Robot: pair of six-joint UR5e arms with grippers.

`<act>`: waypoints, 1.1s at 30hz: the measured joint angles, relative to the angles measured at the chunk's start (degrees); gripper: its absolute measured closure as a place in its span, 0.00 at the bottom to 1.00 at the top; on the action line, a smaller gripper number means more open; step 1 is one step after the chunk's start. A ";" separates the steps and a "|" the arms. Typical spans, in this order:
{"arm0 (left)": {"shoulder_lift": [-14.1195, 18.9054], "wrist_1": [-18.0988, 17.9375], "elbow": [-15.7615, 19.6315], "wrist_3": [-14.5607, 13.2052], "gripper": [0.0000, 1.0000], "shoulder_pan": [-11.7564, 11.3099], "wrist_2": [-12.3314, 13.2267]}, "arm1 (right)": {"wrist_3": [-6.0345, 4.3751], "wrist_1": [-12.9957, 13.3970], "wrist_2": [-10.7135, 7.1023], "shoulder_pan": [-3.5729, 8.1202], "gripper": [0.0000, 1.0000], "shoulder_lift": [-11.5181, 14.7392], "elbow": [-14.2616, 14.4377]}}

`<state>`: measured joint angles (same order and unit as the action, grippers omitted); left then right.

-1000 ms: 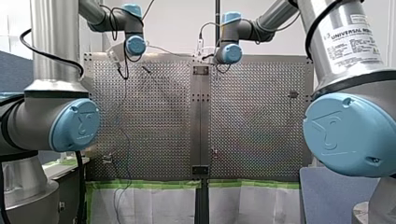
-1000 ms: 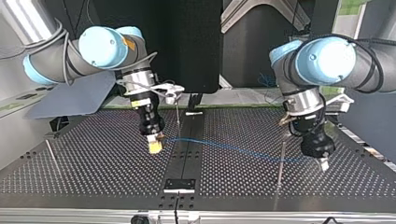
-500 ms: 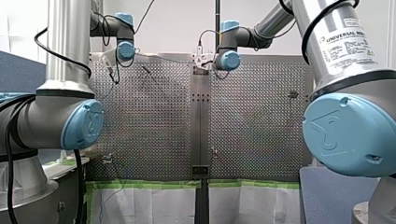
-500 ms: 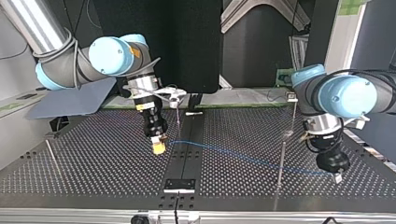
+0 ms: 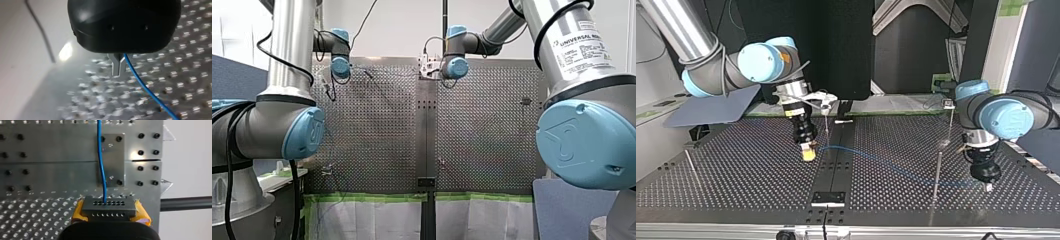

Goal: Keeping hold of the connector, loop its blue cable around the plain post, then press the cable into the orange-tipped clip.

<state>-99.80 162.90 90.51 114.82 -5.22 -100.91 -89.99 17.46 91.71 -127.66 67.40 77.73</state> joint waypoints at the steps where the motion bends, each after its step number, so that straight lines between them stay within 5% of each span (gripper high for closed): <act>1: -0.23 -0.05 0.11 0.08 0.98 0.10 0.44 | 0.00 -0.19 0.05 -0.03 1.00 -0.05 0.00; 11: -0.76 -2.79 3.12 3.22 0.98 0.48 5.91 | 0.18 -1.75 0.20 -0.35 1.00 -0.33 0.90; 26: -3.49 -5.52 5.86 5.82 0.58 1.76 8.31 | -0.17 1.92 2.31 -0.50 1.00 -0.46 6.39; 28: -3.72 -5.66 5.87 5.93 0.29 1.87 8.56 | -0.21 2.56 2.33 -0.54 1.00 -0.48 7.12; 29: -3.76 -5.78 5.87 6.02 0.29 1.89 8.74 | -0.20 3.11 2.34 -0.57 1.00 -0.51 7.63; 31: -3.82 -6.32 5.87 6.49 0.03 1.92 9.41 | -0.20 3.91 2.34 -0.64 1.00 -0.53 8.35; 33: -3.83 -6.70 5.88 7.16 0.00 1.97 10.23 | -0.23 4.86 2.35 -0.72 1.00 -0.57 9.22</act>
<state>-103.63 156.20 96.39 121.99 -3.25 -90.68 -90.22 22.32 94.05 -128.38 66.83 86.95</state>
